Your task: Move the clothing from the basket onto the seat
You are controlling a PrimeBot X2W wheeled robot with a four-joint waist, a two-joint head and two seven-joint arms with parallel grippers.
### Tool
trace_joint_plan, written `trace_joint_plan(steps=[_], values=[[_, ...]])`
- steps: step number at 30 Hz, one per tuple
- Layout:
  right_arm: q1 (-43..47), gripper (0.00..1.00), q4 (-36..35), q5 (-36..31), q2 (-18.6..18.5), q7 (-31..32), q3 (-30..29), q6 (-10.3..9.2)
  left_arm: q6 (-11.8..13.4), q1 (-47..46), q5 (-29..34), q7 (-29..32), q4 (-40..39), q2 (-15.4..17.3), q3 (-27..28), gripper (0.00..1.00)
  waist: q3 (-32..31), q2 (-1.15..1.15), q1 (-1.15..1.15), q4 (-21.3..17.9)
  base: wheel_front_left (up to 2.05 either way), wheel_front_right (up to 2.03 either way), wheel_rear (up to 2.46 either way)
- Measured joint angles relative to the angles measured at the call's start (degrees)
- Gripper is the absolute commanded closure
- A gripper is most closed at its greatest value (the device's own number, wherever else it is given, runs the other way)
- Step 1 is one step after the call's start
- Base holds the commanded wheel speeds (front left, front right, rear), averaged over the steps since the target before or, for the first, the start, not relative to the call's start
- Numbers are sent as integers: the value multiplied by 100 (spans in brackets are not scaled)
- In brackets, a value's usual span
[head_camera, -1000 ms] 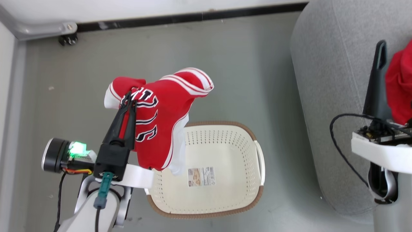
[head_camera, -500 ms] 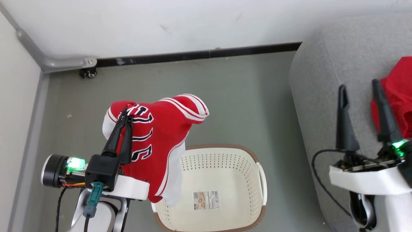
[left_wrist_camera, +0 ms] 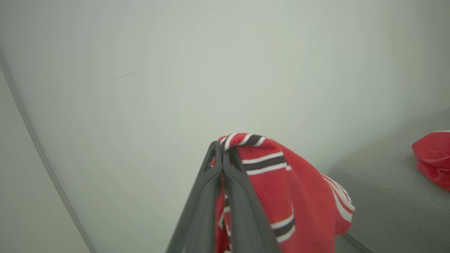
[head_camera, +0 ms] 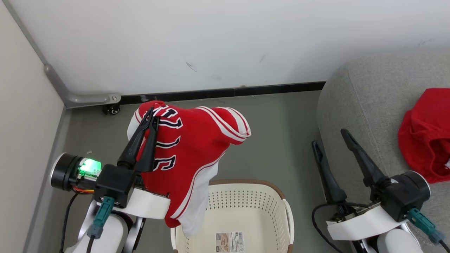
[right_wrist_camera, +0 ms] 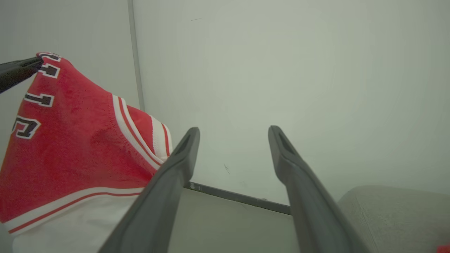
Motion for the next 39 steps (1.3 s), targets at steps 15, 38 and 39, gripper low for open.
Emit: trace_joint_plan(steps=[15, 38, 39], values=[[33, 0, 131, 670, -966, 659, 1055, 0, -552, -283, -223, -15, -304, -73, -49, 100, -454, 0, 0, 14, 0, 0, 0], [-1073, 0, 9, 1473, -2239, 1452, 3007, 1, -1035, -524, -248, -15, -379, -316, -372, 100, -470, 0, 0, 82, 0, 0, 0], [-1171, 0, 11, 1469, -2283, 1464, 3121, 1, -1048, -525, -247, -15, -378, -338, -388, 100, -464, 0, 0, 89, 0, 0, 0]])
